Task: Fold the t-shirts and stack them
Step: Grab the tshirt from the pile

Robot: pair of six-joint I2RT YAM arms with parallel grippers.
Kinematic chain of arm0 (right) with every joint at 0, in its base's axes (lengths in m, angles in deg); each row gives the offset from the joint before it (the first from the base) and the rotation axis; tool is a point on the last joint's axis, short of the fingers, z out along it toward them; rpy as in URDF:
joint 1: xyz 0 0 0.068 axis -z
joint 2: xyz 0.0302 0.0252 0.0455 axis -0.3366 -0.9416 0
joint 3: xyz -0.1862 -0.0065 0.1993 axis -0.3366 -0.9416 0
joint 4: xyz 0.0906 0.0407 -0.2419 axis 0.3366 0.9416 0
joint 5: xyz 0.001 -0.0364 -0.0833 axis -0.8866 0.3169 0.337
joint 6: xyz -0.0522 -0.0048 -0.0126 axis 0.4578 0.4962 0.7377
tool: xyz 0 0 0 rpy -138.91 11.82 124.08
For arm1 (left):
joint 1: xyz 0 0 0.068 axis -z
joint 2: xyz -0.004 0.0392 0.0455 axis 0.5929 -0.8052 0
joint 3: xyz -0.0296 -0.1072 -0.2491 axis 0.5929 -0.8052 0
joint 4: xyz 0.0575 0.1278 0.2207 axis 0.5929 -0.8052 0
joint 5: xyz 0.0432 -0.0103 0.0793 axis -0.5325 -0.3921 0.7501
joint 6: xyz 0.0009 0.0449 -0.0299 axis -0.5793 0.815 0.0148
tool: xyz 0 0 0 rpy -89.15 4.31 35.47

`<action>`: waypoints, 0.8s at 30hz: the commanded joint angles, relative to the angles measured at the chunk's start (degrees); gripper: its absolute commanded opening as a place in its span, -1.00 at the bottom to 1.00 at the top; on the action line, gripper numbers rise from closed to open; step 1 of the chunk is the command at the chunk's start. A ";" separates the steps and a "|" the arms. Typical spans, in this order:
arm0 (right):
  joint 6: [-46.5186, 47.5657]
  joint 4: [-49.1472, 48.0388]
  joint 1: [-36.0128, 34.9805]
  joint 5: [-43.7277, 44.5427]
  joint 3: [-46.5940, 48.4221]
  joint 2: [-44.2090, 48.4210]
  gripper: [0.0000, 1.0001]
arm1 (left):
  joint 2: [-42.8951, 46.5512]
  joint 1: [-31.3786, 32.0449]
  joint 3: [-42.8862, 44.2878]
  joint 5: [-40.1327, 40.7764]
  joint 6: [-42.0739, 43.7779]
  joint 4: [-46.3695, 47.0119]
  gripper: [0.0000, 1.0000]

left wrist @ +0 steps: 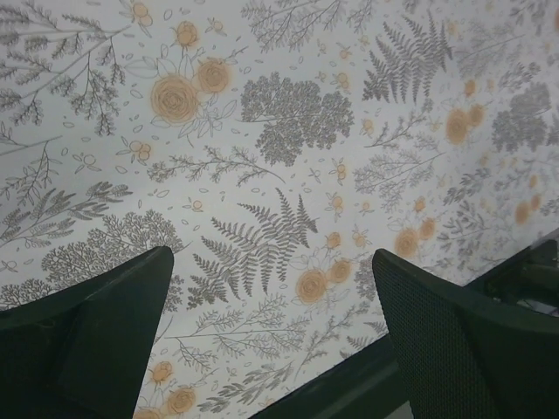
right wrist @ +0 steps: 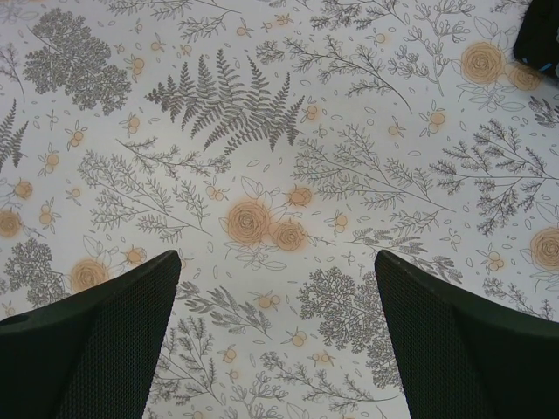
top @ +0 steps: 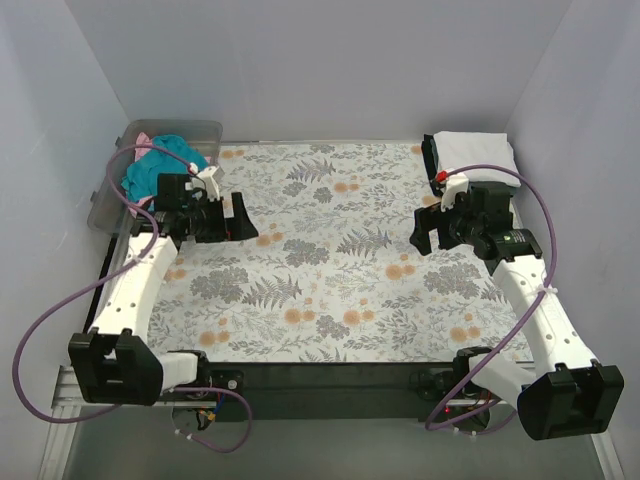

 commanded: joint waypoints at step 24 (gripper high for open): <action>2.52 0.35 0.84 -3.83 2.64 -4.73 0.97 | -48.27 -19.83 57.86 9.75 6.05 -5.63 0.82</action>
